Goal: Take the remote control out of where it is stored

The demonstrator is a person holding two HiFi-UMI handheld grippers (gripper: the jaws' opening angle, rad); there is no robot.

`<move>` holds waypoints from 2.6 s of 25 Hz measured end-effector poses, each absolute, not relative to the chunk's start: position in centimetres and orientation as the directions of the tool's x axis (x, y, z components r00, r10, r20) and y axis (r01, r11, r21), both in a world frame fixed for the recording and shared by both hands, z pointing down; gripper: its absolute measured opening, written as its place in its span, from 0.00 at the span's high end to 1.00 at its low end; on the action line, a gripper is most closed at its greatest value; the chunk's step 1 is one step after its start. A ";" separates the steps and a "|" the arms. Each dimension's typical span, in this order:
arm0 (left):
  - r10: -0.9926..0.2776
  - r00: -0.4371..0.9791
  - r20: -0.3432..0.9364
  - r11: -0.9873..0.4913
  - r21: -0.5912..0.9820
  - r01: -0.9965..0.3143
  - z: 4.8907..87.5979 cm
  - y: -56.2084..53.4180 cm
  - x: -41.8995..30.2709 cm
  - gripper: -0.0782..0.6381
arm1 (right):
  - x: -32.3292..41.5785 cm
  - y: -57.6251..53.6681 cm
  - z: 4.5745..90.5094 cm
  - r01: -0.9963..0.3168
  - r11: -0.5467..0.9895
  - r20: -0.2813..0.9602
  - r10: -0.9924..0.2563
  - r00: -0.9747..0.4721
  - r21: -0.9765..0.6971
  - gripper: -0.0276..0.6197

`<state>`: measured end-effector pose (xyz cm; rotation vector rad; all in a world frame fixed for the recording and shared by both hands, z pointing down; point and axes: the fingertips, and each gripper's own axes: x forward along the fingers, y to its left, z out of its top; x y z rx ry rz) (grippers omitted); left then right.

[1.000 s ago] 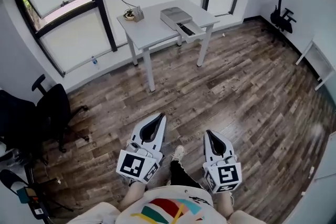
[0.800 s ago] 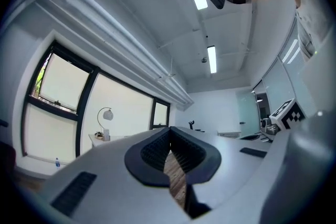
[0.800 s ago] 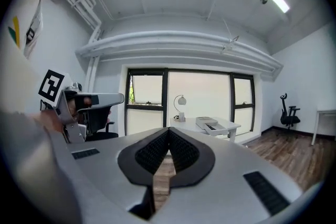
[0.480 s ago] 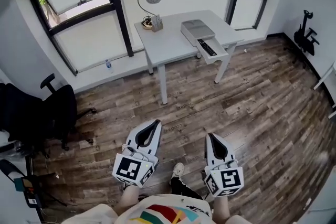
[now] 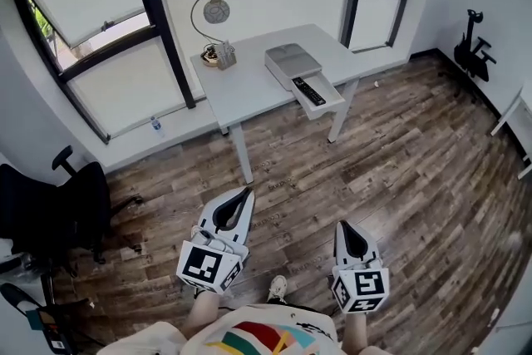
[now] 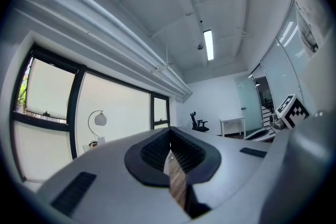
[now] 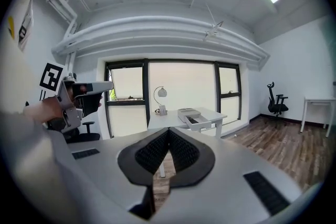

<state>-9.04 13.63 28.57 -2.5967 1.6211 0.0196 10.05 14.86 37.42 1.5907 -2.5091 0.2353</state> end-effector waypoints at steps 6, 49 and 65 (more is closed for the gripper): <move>-0.887 0.445 -0.122 -0.430 -0.131 -0.893 26.6 10.1 -7.4 0.88 | 11.6 11.2 36.5 -0.919 0.383 0.154 -0.906 -0.393 -0.091 0.96; -0.943 0.330 -0.037 -0.330 0.019 -0.944 31.8 -25.5 -11.8 0.88 | 10.5 -22.0 34.0 -0.895 0.412 0.211 -0.902 -0.376 0.169 0.96; -0.938 0.347 0.009 -0.346 0.033 -0.937 32.6 -34.4 -12.3 0.88 | 6.5 -31.4 35.3 -0.856 0.494 0.247 -0.857 -0.452 0.150 0.96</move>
